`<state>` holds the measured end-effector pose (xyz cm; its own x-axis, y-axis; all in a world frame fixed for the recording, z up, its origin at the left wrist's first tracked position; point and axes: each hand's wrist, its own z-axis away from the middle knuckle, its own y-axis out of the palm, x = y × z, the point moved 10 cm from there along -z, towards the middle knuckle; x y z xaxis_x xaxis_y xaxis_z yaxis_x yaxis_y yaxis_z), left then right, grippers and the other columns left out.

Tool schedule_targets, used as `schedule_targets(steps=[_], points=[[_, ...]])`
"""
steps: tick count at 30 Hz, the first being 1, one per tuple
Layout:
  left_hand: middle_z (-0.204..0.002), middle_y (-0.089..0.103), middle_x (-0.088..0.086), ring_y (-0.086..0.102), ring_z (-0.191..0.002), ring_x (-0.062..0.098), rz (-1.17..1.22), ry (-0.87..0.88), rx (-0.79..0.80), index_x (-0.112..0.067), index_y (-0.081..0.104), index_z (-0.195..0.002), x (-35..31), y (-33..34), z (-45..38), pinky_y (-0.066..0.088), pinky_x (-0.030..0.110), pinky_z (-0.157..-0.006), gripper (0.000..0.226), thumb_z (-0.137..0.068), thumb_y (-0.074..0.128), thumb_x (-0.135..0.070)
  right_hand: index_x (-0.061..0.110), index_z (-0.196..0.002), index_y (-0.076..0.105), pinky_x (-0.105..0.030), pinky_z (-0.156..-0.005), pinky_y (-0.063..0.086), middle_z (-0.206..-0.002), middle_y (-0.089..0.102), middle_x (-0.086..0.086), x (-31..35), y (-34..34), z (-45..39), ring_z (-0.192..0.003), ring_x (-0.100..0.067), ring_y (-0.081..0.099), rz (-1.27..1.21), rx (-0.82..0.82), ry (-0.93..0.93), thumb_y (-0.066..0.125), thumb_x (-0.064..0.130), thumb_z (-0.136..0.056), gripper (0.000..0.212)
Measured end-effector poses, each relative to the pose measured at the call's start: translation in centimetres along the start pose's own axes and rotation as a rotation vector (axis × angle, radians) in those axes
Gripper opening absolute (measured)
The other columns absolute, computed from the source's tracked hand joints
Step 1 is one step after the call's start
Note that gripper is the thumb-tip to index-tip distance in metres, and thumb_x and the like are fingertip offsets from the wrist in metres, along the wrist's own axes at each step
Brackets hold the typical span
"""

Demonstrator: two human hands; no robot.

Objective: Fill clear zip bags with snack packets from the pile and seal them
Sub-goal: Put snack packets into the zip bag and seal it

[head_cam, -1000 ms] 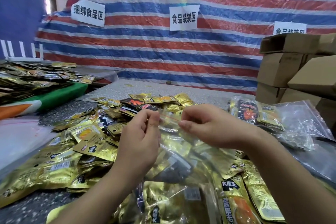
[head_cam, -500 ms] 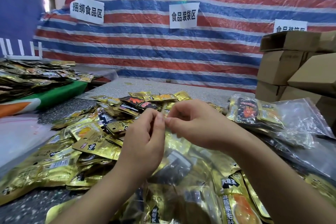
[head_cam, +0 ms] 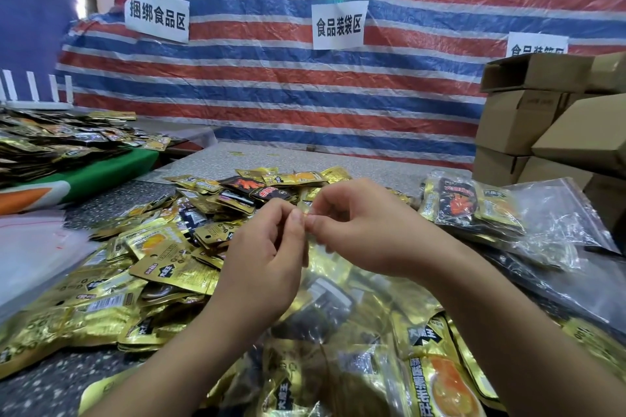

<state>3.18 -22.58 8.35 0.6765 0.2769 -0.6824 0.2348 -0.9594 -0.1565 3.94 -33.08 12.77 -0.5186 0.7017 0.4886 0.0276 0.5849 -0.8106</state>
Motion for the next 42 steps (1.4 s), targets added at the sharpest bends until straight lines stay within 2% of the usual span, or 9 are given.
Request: schedule_targets(steps=[6,12,16,22,26,30,34,38,42], points=[[-0.056,0.052,-0.003,0.042,-0.047,0.005,-0.048,0.042,0.012,-0.023,0.048,-0.072,-0.6,0.2,0.2,0.033,0.022,-0.046,0.029,-0.098,0.040,-0.033,0.015,-0.083,0.066,-0.044,-0.077,0.056,-0.077,0.070,-0.001,-0.2,0.0,-0.1,-0.079,-0.021,0.067,-0.012,0.010,0.019,0.061,0.024,-0.095,0.016],[-0.057,0.052,0.001,0.041,-0.046,0.007,-0.051,0.041,-0.002,-0.025,0.049,-0.073,-0.4,0.1,0.2,0.032,0.022,-0.045,0.029,-0.097,0.040,-0.036,0.017,-0.082,0.065,-0.048,-0.077,0.056,-0.077,0.069,-0.002,-0.6,0.2,-0.3,-0.078,-0.022,0.068,-0.004,-0.022,0.025,0.061,0.025,-0.096,0.017],[-0.054,0.051,-0.003,0.043,-0.047,0.011,0.078,-0.053,0.030,-0.030,0.053,-0.074,0.7,0.5,0.1,0.037,0.035,-0.047,0.031,-0.092,0.039,-0.051,0.017,-0.081,0.065,-0.049,-0.077,0.056,-0.076,0.069,-0.003,-0.6,0.3,-0.3,-0.078,-0.024,0.068,-0.015,-0.031,0.023,0.061,0.024,-0.096,0.016],[-0.051,0.047,-0.007,0.040,-0.048,0.004,-0.013,0.008,0.011,-0.030,0.051,-0.068,0.0,0.3,0.1,0.031,0.021,-0.047,0.033,-0.099,0.039,-0.037,0.021,-0.075,0.061,-0.044,-0.074,0.057,-0.076,0.069,0.001,-0.9,0.6,-0.4,-0.077,-0.020,0.067,0.039,0.018,0.035,0.059,0.028,-0.097,0.023],[-0.055,0.048,0.003,0.039,-0.048,0.009,-0.088,0.023,-0.047,-0.022,0.050,-0.067,-0.3,-0.2,0.2,0.030,0.029,-0.047,0.036,-0.098,0.041,-0.038,0.023,-0.075,0.059,-0.039,-0.067,0.054,-0.076,0.068,0.002,-0.9,0.3,-0.2,-0.074,-0.018,0.064,0.122,0.042,0.019,0.057,0.033,-0.098,0.026],[-0.056,0.048,0.005,0.038,-0.045,0.012,-0.087,0.022,-0.104,-0.022,0.050,-0.067,-0.6,-1.2,0.1,0.028,0.028,-0.044,0.036,-0.099,0.043,-0.037,0.023,-0.078,0.059,-0.037,-0.069,0.054,-0.077,0.066,0.004,-1.3,0.2,0.1,-0.076,-0.017,0.065,0.168,0.073,0.032,0.056,0.034,-0.099,0.024],[-0.057,0.051,0.006,0.039,-0.044,0.010,-0.120,0.014,-0.132,-0.020,0.052,-0.068,-0.4,-1.7,0.0,0.027,0.026,-0.043,0.036,-0.102,0.047,-0.027,0.024,-0.078,0.058,-0.031,-0.054,0.038,-0.072,0.058,0.007,-2.2,0.1,0.5,-0.065,-0.012,0.053,0.234,0.080,0.052,0.055,0.037,-0.099,0.025],[-0.055,0.046,0.009,0.035,-0.046,0.011,-0.134,-0.003,-0.150,-0.012,0.052,-0.068,0.0,-2.1,-0.2,0.023,0.024,-0.043,0.036,-0.102,0.047,-0.025,0.026,-0.075,0.056,-0.036,-0.059,0.043,-0.074,0.059,0.004,-3.7,-0.3,1.4,-0.065,-0.015,0.052,0.265,0.106,0.094,0.054,0.036,-0.100,0.027],[-0.053,0.046,0.006,0.035,-0.046,0.011,-0.140,0.003,-0.153,-0.013,0.052,-0.068,-0.1,-2.4,-0.2,0.024,0.025,-0.043,0.037,-0.102,0.047,-0.025,0.028,-0.077,0.056,-0.028,-0.056,0.041,-0.072,0.058,0.005,-5.7,-1.1,3.1,-0.062,-0.009,0.050,0.278,0.100,0.130,0.054,0.036,-0.099,0.024]])
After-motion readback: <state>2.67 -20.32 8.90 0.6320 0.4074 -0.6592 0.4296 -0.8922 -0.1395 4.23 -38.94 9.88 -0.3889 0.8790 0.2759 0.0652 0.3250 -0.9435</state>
